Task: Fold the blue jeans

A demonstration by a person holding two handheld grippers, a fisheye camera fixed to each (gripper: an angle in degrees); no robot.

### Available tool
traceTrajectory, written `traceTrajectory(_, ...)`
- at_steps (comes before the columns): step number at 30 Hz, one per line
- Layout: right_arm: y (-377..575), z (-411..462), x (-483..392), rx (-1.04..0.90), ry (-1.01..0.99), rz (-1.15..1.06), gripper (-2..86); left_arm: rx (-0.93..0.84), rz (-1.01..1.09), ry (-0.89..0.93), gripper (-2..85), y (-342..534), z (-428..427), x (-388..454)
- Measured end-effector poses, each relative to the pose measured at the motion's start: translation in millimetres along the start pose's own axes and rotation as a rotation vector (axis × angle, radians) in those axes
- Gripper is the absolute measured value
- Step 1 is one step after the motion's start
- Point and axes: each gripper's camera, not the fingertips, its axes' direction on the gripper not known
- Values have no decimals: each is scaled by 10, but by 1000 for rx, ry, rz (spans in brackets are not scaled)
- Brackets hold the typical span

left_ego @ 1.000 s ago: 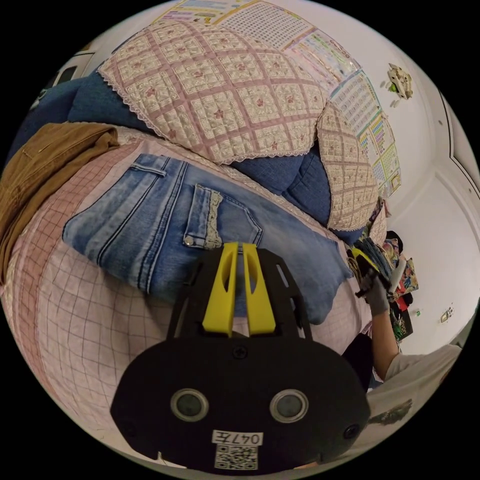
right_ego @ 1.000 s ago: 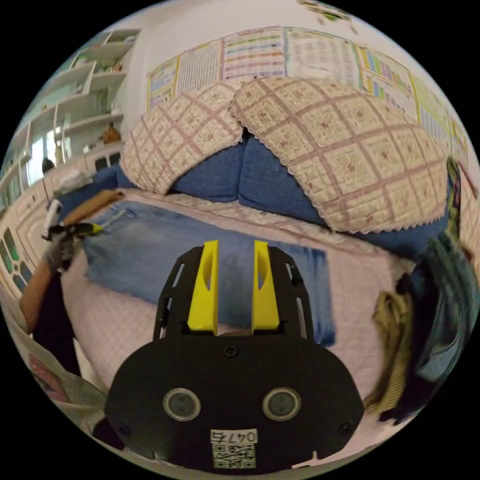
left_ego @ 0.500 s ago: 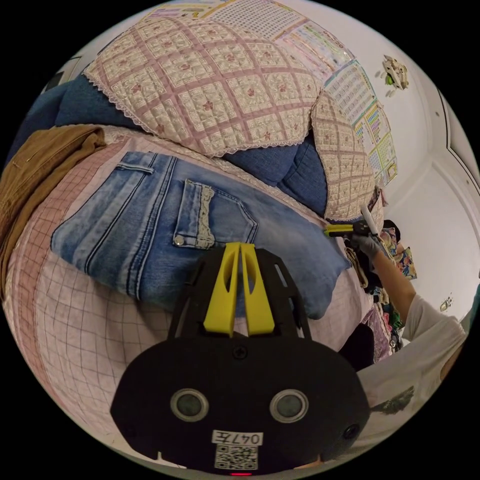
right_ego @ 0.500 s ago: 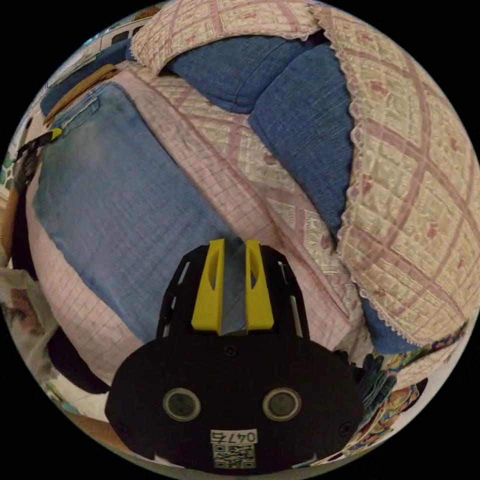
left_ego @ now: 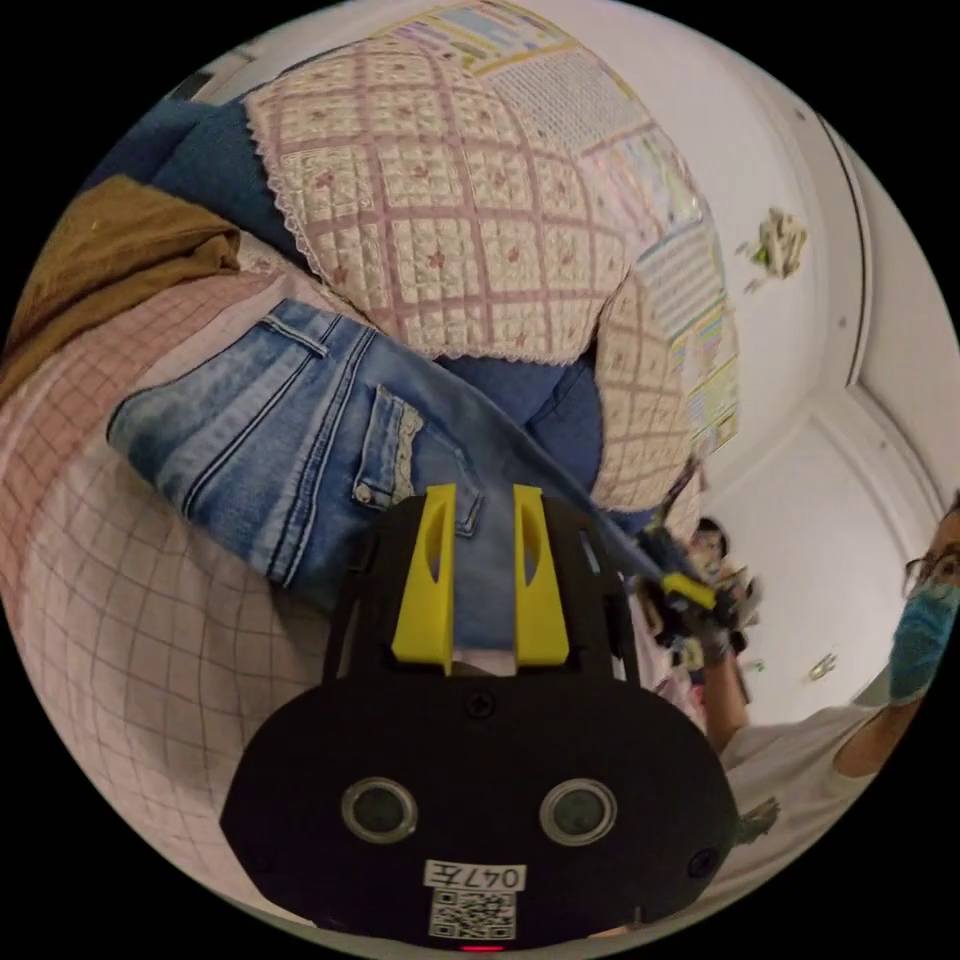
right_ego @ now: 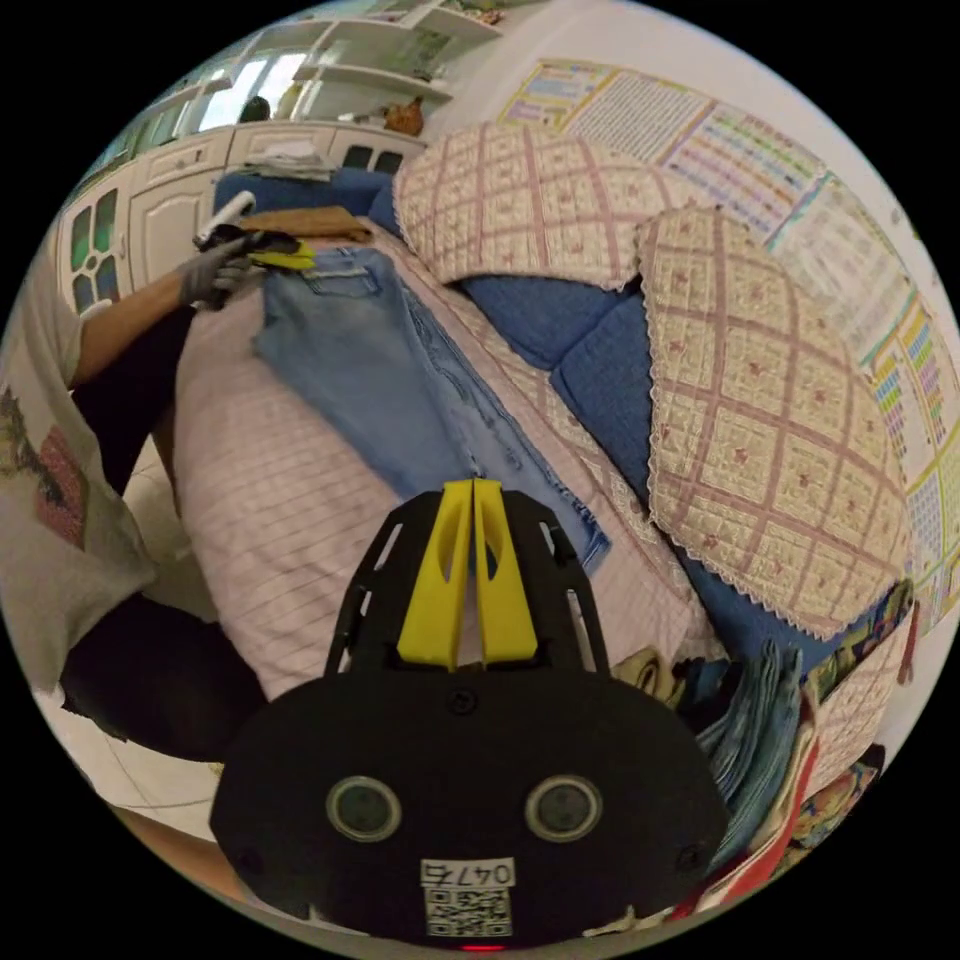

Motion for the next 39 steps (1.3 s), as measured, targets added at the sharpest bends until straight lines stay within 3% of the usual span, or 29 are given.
traceTrajectory(2, 206, -157, -268, 31, 4, 27, -13, 54, -84, 87, 120, 52, -151, -149)
traceTrajectory(12, 889, -501, -1059, 36, 5, 136, -13, 57, -169, 0, 156, -160, -480, 163)
traceTrajectory(15, 1015, -584, -1223, 26, 13, 138, -13, -48, -142, -121, 161, -346, -337, 444)
traceTrajectory(17, 1080, -612, -1326, 16, 18, 138, -13, -129, -36, -341, 161, -499, -132, 776)
traceTrajectory(20, 1171, -649, -1507, -4, 43, 126, -13, -240, 38, -533, 152, -586, 195, 1012)
traceTrajectory(23, 1267, -687, -1676, -18, 74, 108, -13, -256, 39, -609, 103, -577, 227, 1108)
traceTrajectory(29, 1524, -811, -1884, 13, 81, 130, -13, -223, 62, -593, -1, -338, -168, 1086)
traceTrajectory(39, 1962, -1230, -2112, -3, 132, 112, -13, -103, 172, -398, -10, 889, -1909, 1075)
